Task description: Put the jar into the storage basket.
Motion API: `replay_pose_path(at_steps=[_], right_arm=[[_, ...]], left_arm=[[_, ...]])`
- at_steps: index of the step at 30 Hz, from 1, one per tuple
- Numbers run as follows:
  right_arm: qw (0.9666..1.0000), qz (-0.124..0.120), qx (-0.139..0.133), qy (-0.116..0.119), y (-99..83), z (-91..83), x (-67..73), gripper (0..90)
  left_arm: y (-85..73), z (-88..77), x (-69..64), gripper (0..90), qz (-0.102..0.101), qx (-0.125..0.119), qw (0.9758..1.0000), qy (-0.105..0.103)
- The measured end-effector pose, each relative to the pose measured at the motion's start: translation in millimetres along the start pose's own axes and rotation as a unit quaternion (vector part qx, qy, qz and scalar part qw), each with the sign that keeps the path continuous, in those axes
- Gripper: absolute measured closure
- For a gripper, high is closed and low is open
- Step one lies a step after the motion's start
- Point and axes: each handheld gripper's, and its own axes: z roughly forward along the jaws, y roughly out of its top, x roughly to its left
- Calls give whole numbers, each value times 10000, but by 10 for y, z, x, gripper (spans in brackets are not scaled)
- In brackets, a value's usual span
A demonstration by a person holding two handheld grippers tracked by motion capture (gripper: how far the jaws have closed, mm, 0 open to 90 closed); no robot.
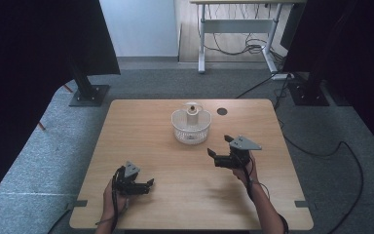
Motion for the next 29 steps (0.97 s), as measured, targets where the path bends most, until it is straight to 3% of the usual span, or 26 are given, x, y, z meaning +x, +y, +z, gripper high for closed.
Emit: replay_pose_path(at_steps=[5,12,19,29], right_arm=[[10000,-43,57,4,-151,-228,10,102],[9998,119,174,-72,-420,-457,-4,101],[9990,315,311,-90,-644,-500,9,95],[9976,485,356,-347,-709,-465,-39,78]], left_arm=[[-1,-2,-5,130,19,-8,10000,26],[3,7,-37,127,127,37,9998,125],[6,14,-38,124,151,67,9998,97],[5,10,-32,123,141,47,9999,77]])
